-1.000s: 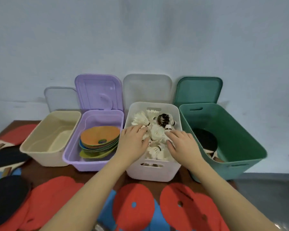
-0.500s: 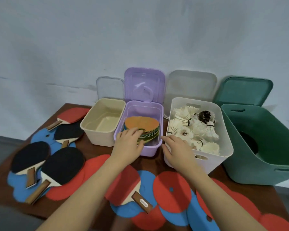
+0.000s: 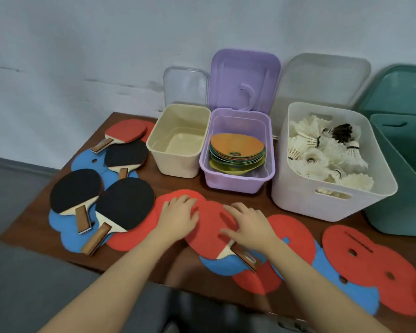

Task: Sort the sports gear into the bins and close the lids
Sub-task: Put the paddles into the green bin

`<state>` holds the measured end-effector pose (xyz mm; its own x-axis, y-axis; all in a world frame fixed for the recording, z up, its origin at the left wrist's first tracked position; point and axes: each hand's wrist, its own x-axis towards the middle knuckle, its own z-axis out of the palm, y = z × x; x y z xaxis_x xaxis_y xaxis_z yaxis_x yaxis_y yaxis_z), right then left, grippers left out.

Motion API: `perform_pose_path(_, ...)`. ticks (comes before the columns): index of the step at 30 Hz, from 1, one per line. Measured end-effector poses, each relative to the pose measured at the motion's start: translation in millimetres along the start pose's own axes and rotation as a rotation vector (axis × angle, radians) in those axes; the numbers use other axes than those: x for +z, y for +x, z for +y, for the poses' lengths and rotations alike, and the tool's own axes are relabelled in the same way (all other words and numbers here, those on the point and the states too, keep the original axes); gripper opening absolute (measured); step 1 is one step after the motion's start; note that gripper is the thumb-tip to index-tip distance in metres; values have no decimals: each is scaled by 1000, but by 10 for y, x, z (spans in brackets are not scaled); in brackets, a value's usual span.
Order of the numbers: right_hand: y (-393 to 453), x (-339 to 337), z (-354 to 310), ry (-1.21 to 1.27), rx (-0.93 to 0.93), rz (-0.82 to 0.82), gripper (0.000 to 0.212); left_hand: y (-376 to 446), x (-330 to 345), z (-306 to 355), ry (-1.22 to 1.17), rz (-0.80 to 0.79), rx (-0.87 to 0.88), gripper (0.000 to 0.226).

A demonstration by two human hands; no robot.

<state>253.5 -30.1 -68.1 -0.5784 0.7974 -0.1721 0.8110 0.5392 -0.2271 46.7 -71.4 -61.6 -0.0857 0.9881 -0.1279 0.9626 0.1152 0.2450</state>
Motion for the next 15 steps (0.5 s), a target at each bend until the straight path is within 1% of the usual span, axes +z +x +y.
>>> perform_pose_path(4, -13, 343, -74, 2, 104, -174, 97, -46, 269, -176, 43, -253, 67, 59)
perform_pose_path(7, -44, 550, -149, 23, 154, -195, 109, -68, 399, -248, 28, -338, 98, 68)
perform_pose_path(11, -74, 687, -228, 46, 191, -143, 111, -66, 492, -326, -77, -359, 117, 72)
perform_pose_path(15, -88, 723, -251, 24, 183, -98, 103, -51, 541, -407, -223, -364, 129, 69)
